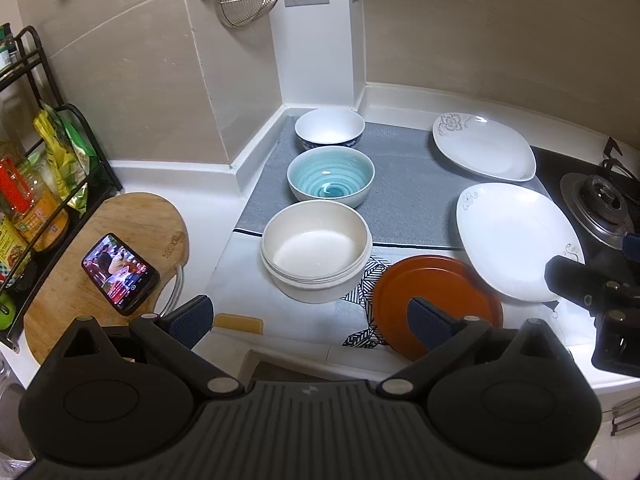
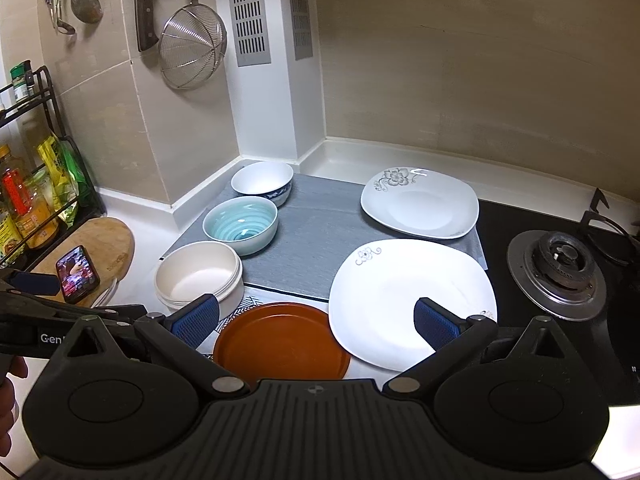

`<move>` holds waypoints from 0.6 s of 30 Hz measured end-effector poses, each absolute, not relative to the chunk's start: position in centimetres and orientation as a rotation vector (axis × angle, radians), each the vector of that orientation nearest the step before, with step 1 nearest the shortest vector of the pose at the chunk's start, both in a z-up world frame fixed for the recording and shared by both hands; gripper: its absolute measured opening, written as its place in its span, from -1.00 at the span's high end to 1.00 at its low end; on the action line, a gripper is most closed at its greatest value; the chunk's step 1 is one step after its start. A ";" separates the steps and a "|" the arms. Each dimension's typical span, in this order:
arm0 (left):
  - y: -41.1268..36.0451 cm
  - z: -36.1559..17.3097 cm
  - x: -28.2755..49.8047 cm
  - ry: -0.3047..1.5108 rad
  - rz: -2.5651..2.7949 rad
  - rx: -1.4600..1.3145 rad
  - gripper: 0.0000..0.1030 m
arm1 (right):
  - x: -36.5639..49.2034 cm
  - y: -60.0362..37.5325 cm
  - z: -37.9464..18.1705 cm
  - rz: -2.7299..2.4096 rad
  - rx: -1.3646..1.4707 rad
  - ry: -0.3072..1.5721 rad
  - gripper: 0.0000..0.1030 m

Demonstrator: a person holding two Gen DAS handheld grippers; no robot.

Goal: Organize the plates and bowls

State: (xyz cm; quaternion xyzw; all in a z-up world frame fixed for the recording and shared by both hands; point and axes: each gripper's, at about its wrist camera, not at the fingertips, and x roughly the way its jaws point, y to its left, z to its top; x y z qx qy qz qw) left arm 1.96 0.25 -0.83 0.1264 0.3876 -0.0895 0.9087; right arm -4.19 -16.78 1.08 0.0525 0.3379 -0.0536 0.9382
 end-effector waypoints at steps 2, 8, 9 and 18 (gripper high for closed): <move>0.3 -0.8 2.2 0.812 -0.191 0.270 -1.00 | -4.1 -16.7 1.0 -0.119 0.109 0.691 -1.00; 0.3 -1.0 2.8 0.817 -0.226 0.260 -1.00 | -4.3 -16.6 0.8 -0.144 0.113 0.692 -1.00; 0.3 -1.1 2.9 0.818 -0.231 0.261 -1.00 | -4.3 -16.6 0.7 -0.148 0.114 0.694 -1.00; 0.4 -1.7 4.1 0.840 -0.278 0.252 -1.00 | -3.7 -16.4 0.2 -0.183 0.124 0.704 -1.00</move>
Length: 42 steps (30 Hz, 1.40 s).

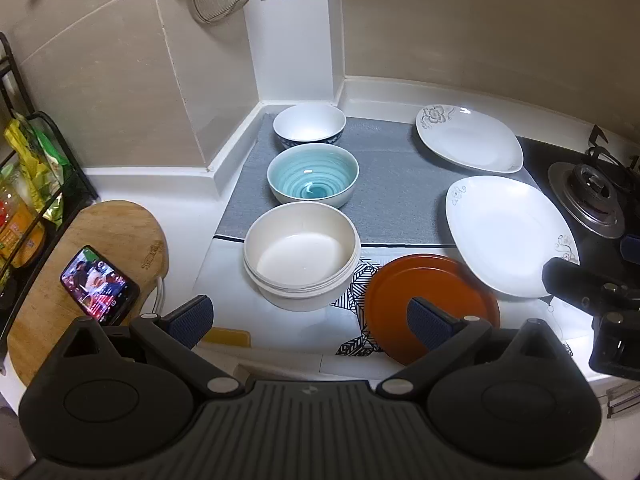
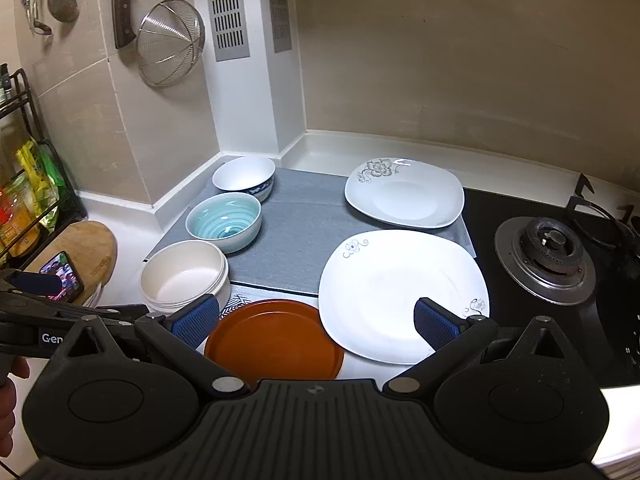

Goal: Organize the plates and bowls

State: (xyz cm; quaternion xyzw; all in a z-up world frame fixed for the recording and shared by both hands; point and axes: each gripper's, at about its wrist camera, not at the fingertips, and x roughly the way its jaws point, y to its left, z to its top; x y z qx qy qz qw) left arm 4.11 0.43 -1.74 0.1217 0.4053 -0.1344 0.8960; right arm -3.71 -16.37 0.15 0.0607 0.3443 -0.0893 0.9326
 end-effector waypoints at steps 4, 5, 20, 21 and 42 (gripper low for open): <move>0.4 -1.9 4.8 0.849 -0.304 0.246 -1.00 | -3.5 -16.4 -0.1 -0.201 0.135 0.707 -1.00; 0.4 -2.0 5.0 0.851 -0.310 0.247 -1.00 | -3.3 -16.4 -0.2 -0.205 0.138 0.708 -1.00; -0.4 -9.6 9.9 1.105 -0.390 0.211 -1.00 | -0.5 -20.0 -8.3 -0.221 0.387 0.968 -1.00; -0.7 -9.9 10.0 1.115 -0.394 0.215 -1.00 | -0.2 -20.4 -8.9 -0.209 0.393 0.975 -0.99; -2.9 -13.0 11.6 1.225 -0.385 0.087 0.56 | 3.5 -21.3 -13.4 -0.040 0.313 1.070 0.71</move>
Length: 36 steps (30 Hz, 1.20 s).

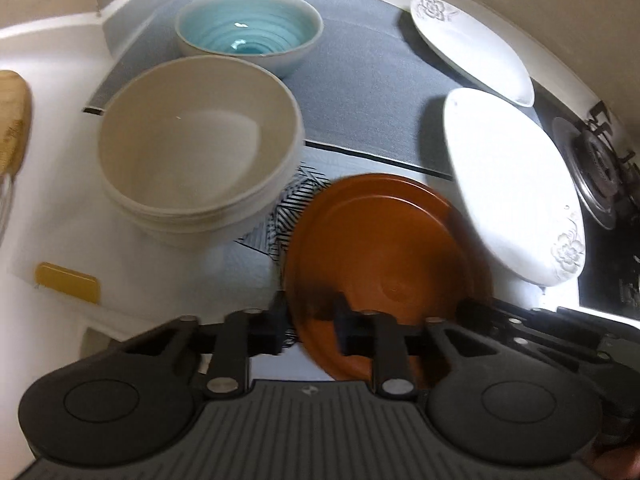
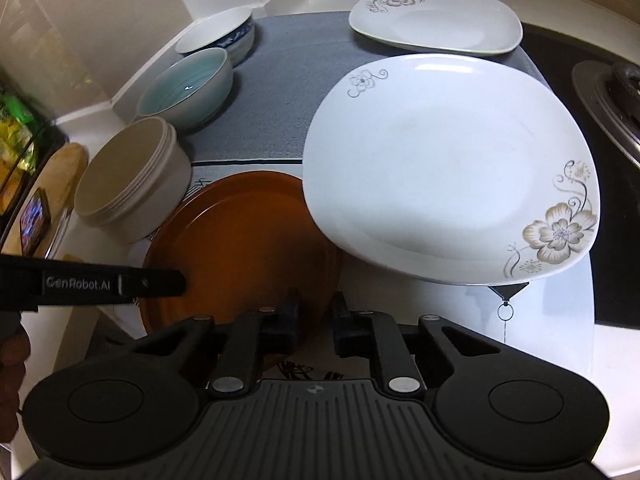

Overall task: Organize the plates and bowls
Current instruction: 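Grasp the orange plate rim with the left gripper and lift it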

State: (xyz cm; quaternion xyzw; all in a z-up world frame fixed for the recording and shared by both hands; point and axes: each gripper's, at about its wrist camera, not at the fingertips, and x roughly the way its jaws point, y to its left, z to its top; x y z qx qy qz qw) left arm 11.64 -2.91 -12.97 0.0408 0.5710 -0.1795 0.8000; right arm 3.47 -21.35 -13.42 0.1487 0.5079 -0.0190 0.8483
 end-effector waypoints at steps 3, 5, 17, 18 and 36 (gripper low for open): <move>-2.3 -12.6 11.4 1.234 -0.391 0.067 0.60 | 3.3 -21.2 -12.8 -0.017 0.293 1.075 0.71; -1.9 -12.1 11.0 1.229 -0.398 0.072 0.60 | 3.1 -21.0 -12.3 0.004 0.282 1.078 0.71; -2.8 -7.1 9.7 1.108 -0.489 0.089 0.60 | 2.3 -22.0 -7.1 0.031 0.224 0.952 0.71; -3.4 -7.0 10.0 1.103 -0.501 0.085 0.60 | 2.2 -22.7 -6.8 0.018 0.228 0.940 0.71; -18.9 -11.9 15.0 1.114 -0.636 0.214 0.60 | 4.4 -34.5 -10.8 -0.208 0.255 0.948 0.72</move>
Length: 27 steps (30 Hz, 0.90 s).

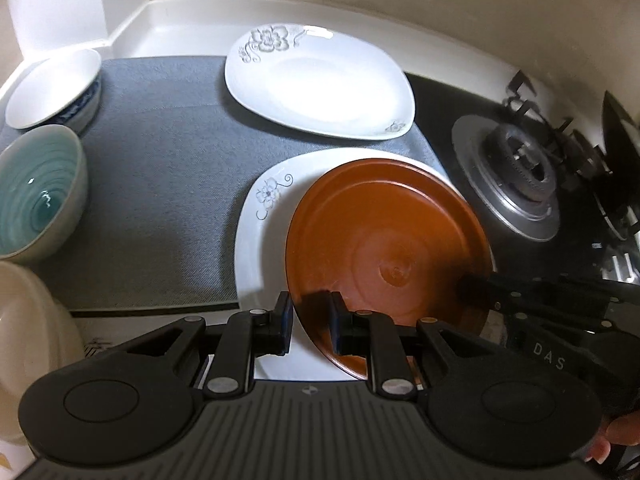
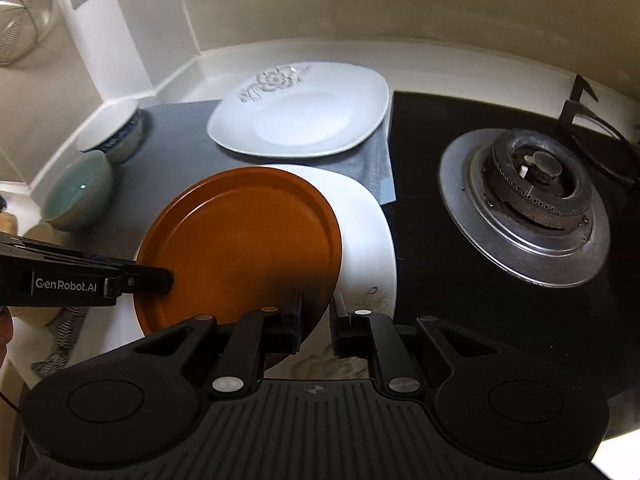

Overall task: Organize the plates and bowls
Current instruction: 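Grasp the orange plate rim with the left gripper and lift it, then lower the orange plate onto the white floral plate and open the left gripper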

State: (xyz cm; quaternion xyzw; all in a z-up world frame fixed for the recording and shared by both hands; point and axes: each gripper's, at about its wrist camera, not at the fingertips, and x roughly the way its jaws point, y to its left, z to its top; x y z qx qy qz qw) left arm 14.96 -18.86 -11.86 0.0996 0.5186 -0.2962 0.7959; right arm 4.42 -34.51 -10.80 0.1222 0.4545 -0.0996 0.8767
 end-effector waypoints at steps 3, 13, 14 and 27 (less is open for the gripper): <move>-19.6 -12.5 15.2 1.110 -0.621 0.241 0.60 | 4.8 -35.0 -11.5 -0.203 0.256 0.963 0.72; -19.1 -12.0 14.8 1.046 -0.600 0.256 -0.01 | 5.0 -35.3 -11.9 -0.188 0.228 1.000 0.25; -18.7 -11.5 14.6 1.032 -0.605 0.247 -0.25 | 4.9 -35.3 -11.6 -0.188 0.224 0.988 0.00; -15.1 -11.8 12.9 1.053 -0.519 0.192 -0.83 | 5.9 -35.9 -12.3 -0.209 0.257 0.992 -0.59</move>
